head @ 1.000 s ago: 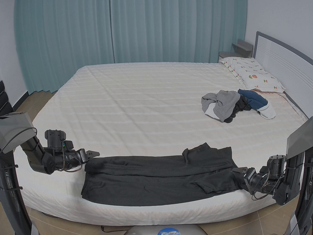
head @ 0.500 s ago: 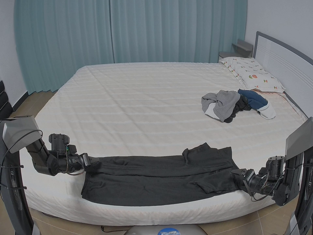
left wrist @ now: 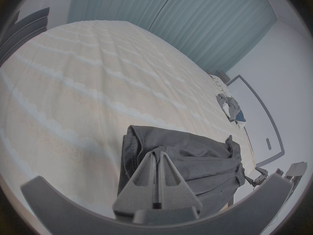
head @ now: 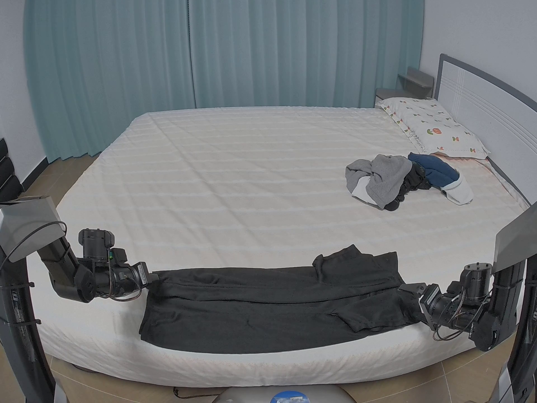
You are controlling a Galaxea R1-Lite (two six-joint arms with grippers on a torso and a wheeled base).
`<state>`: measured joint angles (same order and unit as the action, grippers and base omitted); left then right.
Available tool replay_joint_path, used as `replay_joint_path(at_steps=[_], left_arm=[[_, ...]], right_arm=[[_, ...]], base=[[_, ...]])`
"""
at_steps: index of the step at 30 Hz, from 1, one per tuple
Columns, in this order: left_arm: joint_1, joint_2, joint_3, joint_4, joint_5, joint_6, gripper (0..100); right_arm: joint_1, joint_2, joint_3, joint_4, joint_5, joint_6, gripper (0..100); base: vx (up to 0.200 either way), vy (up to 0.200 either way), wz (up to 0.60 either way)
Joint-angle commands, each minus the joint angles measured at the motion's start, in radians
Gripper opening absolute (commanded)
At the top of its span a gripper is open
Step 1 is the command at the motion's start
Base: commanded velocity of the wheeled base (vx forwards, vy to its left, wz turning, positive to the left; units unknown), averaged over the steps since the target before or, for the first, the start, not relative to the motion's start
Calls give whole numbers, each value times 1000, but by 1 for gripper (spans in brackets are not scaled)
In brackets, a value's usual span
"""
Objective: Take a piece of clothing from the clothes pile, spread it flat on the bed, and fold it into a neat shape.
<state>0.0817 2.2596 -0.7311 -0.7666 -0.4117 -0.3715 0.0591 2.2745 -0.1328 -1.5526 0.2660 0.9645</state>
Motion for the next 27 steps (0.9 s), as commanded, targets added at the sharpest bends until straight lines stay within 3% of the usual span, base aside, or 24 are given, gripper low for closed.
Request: replay_joint_path(at_steps=[1,8,16,22,27], left_arm=[[10,-80,29,-3,-6,-33,0],[10,-129,32,-16,-13,-150,0],[3,-124,56,-126,-16,-225,0],[-2,-127,71,-229,-18,-322,0],[-5,-124,94,-289,-27,-343,0]], right_arm=[[2,-89,-2,-9,-27,-3,100],[37,-98,-61,9,-73,-3,100],[113,-125,-166,152,-162,2,100],[182,-188,-289,374,-192,22,100],[203,-171,-413,554,-192,48,100]], base=[[0,0,0],[0,0,0],[0,0,0],[0,0,0],[0,0,0]])
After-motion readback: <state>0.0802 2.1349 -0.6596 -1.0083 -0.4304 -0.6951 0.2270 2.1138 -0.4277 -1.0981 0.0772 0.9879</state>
